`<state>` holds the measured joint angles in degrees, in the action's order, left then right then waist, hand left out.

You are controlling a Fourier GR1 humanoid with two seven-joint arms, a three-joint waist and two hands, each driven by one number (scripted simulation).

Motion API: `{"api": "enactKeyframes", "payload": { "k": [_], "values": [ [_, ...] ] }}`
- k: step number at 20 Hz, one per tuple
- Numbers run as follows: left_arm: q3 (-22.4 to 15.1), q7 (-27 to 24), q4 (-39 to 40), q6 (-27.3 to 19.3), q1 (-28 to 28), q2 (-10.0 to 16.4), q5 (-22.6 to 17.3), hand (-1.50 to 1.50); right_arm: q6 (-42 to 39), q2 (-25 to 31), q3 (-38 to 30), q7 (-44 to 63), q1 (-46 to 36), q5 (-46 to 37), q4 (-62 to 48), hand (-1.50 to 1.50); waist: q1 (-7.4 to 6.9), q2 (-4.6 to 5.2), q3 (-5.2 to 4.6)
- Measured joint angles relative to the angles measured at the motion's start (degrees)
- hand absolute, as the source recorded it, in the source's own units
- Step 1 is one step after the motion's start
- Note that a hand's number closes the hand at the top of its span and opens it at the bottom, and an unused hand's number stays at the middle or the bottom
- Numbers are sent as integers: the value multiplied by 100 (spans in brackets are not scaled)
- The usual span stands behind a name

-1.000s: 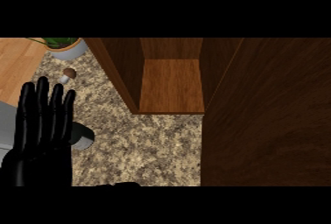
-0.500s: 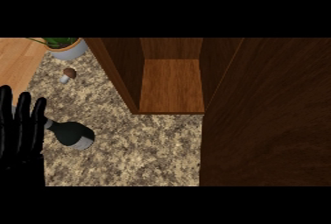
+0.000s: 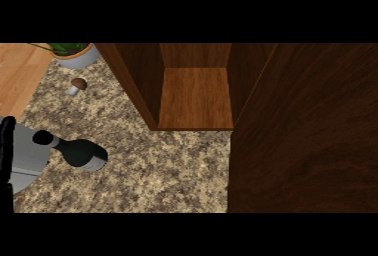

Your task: Pick up the wine, place it into the cabinet and close the cabinet

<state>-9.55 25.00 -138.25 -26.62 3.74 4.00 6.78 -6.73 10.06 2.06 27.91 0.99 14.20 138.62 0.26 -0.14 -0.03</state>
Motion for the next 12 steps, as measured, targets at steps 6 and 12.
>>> {"api": "enactKeyframes", "payload": {
  "k": [6, 12],
  "values": [
    [762, -243, 52, 283, 299, 120, -718, -150, 84, -51, 59, 131, -162, -35, -10, -150, -17, 1, -2],
    [1414, -368, 424, 586, 370, 180, -1391, -150, 14, -34, -101, 152, -218, -33, -23, -150, -12, 3, -1]
  ]
}}
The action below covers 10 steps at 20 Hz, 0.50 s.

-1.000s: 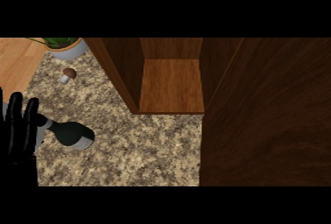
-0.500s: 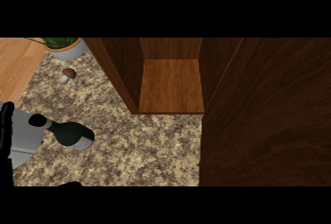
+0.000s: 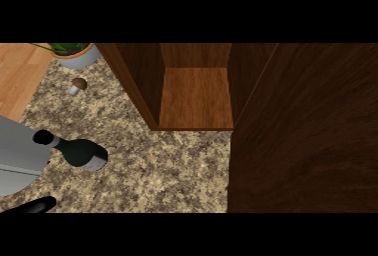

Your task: Pick up the wine, place it into the cabinet and close the cabinet

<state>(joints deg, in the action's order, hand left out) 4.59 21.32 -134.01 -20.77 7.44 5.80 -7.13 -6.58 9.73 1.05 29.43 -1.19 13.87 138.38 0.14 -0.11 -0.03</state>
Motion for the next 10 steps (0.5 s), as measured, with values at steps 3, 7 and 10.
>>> {"api": "enactKeyframes", "payload": {
  "k": [3, 7, 10],
  "values": [
    [175, -374, 334, 273, 216, -90, -310, -150, -3, 3, -32, 79, 22, 10, 26, -150, 9, -4, -2],
    [409, -566, 665, 608, 375, -77, -661, -150, 36, -6, -37, 165, -100, 4, 30, -150, 3, -4, -1],
    [477, -745, 926, 763, 418, -113, -734, -150, -44, -16, -68, 109, -35, 7, 30, -150, 8, -2, 0]
  ]
}}
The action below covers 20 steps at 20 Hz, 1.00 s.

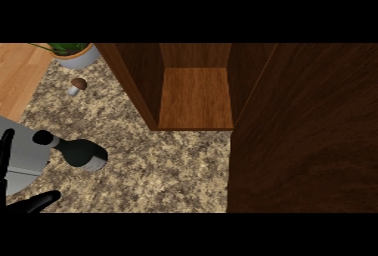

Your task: Pick up the wine, place it into the cabinet and close the cabinet

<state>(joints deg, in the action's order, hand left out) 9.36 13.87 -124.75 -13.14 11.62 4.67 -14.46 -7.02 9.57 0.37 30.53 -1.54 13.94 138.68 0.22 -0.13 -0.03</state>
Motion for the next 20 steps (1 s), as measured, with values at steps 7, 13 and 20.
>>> {"api": "enactKeyframes", "payload": {
  "k": [7, 13, 20],
  "values": [
    [243, -779, 1096, 451, -89, -95, -200, -150, 8, -44, 131, 101, -95, -22, 2, -150, 10, 3, 0],
    [555, -1388, 1821, 578, -216, -84, -175, -150, 46, -39, 48, 189, -189, -26, 9, -150, 12, 3, 1],
    [836, -1980, 2627, 1021, -208, 1, -346, -150, -8, -51, 13, 199, -148, -27, 27, -150, 14, 2, 1]
  ]
}}
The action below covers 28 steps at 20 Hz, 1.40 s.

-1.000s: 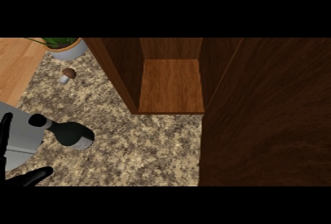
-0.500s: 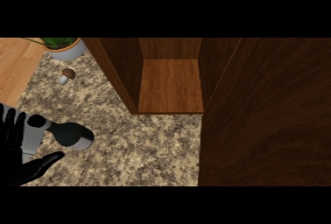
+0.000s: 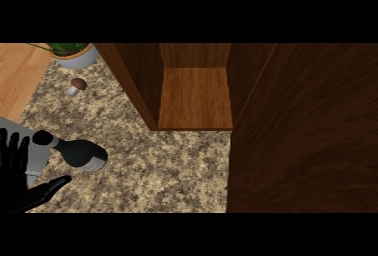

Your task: Pick up the wine, place it into the cabinet and close the cabinet

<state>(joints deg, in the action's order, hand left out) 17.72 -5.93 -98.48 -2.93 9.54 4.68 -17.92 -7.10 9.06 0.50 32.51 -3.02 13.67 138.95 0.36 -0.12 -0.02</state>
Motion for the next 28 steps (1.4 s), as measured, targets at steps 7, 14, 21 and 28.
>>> {"api": "enactKeyframes", "payload": {
  "k": [7, 14, 21, 28],
  "values": [
    [13, -578, 953, 248, -261, -31, 73, -150, -43, -5, -60, 46, -42, 12, -7, -150, 11, 2, 0],
    [73, -1043, 1625, 617, -366, 40, 19, -150, -22, -43, -50, 79, -93, 2, -5, -150, 5, 1, 0],
    [156, -1326, 2162, 682, -610, 111, 19, -150, -55, -102, 20, 31, -26, -21, -3, -150, 0, 2, 1],
    [202, -1708, 2951, 753, -997, 193, 86, -150, -31, -149, 100, 59, -44, -47, 2, -150, 16, 4, -1]
  ]
}}
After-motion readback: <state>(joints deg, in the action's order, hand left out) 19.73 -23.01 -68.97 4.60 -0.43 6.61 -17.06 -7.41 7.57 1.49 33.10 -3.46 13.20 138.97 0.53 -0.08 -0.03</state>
